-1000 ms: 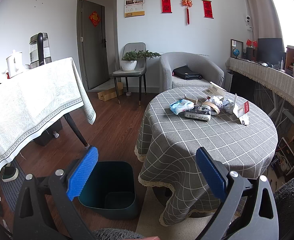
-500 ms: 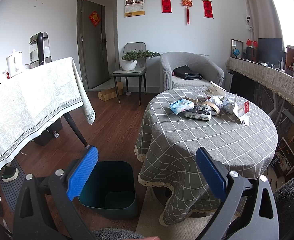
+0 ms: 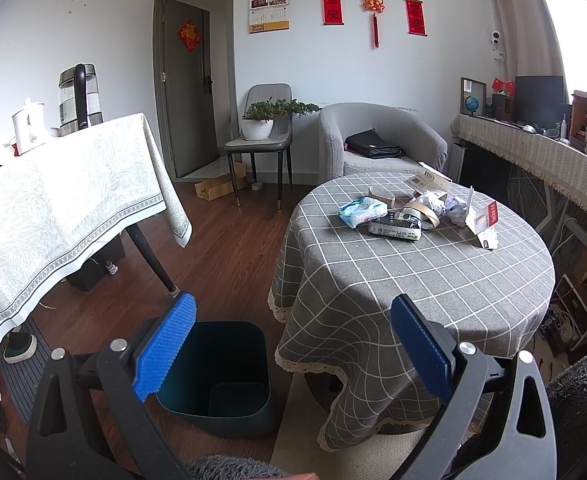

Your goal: Collect trash

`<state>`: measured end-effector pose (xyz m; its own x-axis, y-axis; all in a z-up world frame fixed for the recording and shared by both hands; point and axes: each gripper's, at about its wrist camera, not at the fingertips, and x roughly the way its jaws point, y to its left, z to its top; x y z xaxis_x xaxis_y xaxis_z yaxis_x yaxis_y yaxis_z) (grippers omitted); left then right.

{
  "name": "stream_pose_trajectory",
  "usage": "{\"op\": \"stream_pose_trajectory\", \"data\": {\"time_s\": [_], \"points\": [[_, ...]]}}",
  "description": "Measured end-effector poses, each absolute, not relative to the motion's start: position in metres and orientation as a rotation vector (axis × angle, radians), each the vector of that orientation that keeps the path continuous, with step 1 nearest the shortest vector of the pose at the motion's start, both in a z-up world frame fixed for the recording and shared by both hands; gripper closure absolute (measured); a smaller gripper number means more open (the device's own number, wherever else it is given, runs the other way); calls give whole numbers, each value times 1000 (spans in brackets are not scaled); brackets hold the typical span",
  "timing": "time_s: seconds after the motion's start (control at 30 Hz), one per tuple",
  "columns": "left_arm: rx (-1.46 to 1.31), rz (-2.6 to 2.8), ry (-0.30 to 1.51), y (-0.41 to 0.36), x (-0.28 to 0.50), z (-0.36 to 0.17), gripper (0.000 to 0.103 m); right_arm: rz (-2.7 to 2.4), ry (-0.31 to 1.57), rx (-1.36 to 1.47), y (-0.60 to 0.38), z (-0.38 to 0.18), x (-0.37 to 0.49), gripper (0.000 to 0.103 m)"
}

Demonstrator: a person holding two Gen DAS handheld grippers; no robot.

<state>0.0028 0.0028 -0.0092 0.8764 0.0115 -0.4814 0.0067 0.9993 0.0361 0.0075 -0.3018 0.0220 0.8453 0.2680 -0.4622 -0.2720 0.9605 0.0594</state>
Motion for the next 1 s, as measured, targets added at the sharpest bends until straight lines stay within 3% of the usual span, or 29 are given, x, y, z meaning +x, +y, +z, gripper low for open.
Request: {"op": "stream_pose_trajectory", "data": {"time_s": [0.63,0.7,1.0], "points": [[-43,-70,505,10,23,7,5,242,511,49,-312,26,30,3],[-43,-92,507,8,31,8,10,267,519,71,-312,25,40,3],[-42,-140,562,-14,88,-2,28,294,598,141,-317,14,101,22]]}}
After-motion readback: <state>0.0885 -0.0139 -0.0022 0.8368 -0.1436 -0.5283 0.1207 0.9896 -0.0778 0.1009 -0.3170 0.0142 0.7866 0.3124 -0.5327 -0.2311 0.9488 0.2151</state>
